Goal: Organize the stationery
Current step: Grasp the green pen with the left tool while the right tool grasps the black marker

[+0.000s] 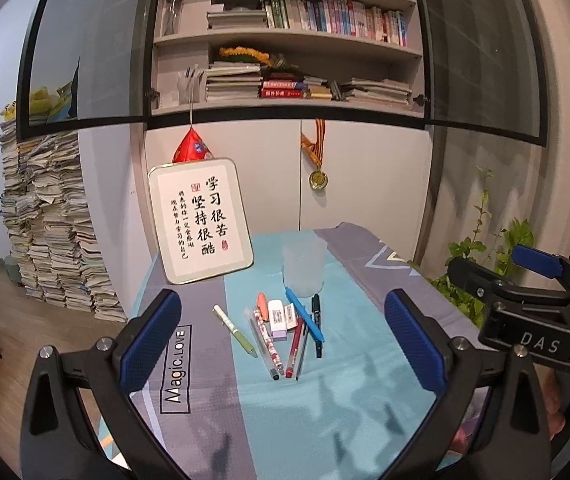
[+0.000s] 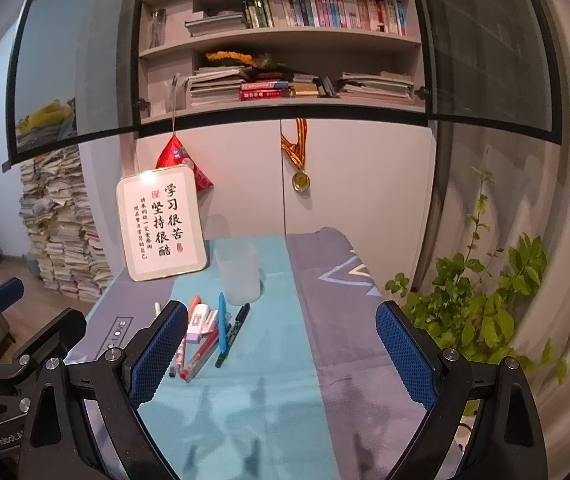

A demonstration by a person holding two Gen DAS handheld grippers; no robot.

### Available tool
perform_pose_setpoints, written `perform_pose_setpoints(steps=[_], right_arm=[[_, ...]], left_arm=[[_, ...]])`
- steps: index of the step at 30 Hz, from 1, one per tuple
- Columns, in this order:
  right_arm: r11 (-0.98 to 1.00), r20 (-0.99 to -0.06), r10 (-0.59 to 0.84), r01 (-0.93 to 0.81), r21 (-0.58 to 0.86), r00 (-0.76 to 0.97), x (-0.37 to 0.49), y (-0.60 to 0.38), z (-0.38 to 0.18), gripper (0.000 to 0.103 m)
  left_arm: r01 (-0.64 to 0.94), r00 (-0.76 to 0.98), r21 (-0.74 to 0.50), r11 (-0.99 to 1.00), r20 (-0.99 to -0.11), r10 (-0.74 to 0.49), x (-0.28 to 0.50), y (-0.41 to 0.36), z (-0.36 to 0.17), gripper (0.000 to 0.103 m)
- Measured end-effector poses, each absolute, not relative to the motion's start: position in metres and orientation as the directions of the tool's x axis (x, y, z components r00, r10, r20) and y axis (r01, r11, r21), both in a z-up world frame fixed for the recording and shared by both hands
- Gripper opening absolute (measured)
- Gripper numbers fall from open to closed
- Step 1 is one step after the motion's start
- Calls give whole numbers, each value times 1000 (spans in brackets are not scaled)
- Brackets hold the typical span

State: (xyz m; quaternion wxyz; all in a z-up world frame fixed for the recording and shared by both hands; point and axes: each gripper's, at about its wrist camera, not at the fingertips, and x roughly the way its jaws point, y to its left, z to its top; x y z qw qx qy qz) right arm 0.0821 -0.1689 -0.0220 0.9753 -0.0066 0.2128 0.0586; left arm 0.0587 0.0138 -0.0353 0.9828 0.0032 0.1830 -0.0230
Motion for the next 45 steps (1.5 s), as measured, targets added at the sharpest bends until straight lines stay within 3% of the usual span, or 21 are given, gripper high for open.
perform_pose_setpoints(steps=[13,14,18,20,32,37,39,40,41,43,44,45], right_arm=[[993,-544,101,-119,3,833,147,-144,-63,95],[993,-556,104,-119,8,825,154,-143,-68,92],[988,-635,149,-142,63,758,191,-137,-91,57],[985,-671,171,-148,92,721,209,-134,-102,51],[977,-784,207,-158,140,585,316,-111,-152,51],[975,-824,214,-173,143,525,339,-101,-170,51],[975,-839,199,-185,119,507,343,-95,-177,51],[977,-832,178,-193,88,525,343,-91,-176,51],[978,-836,166,-195,73,522,344,-88,-176,51],[978,-830,147,-203,42,538,344,-84,-176,39],[977,-826,142,-211,28,545,344,-82,-176,21],[975,-823,150,-221,30,547,345,-82,-177,16]], left_arm=[[-10,860,-48,999,-510,-16,128,55,-89,100],[-17,850,-54,998,-527,-13,136,60,-94,99],[-29,808,-74,997,-588,-20,167,72,-114,87],[-31,788,-80,996,-615,-25,181,76,-122,81],[-152,656,-166,974,-755,-26,278,114,-161,64],[-144,617,-156,977,-786,-34,291,111,-175,44],[-131,597,-146,981,-801,-40,294,106,-181,28],[-131,607,-133,982,-794,-27,295,106,-182,27],[-124,610,-131,984,-792,-29,295,105,-182,19],[-113,615,-144,983,-787,-44,293,104,-182,16],[-108,619,-146,983,-784,-48,295,106,-182,15],[-100,623,-147,984,-781,-54,293,105,-183,12]])
